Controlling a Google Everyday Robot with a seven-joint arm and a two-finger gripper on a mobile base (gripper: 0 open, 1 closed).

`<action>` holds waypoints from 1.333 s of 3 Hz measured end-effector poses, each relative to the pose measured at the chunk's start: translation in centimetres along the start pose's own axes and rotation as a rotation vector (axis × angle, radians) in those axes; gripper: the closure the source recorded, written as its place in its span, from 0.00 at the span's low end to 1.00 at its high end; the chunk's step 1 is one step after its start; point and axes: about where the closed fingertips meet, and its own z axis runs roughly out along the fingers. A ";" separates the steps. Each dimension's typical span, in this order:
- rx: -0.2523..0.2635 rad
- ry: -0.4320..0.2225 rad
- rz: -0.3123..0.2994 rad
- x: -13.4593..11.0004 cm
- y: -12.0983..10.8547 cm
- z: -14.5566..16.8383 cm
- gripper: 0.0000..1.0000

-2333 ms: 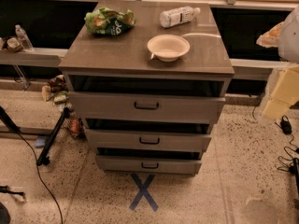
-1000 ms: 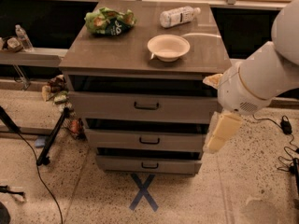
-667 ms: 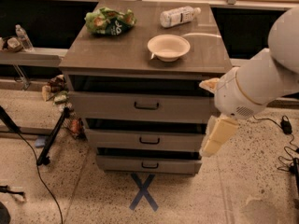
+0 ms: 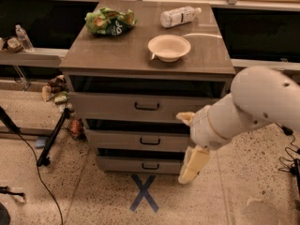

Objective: Open middle drawer

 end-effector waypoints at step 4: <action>-0.081 -0.041 -0.067 3.5 0.4 14.6 0.00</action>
Offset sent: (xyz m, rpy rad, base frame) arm -0.0039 0.0178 -0.0318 0.0185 0.0098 0.0181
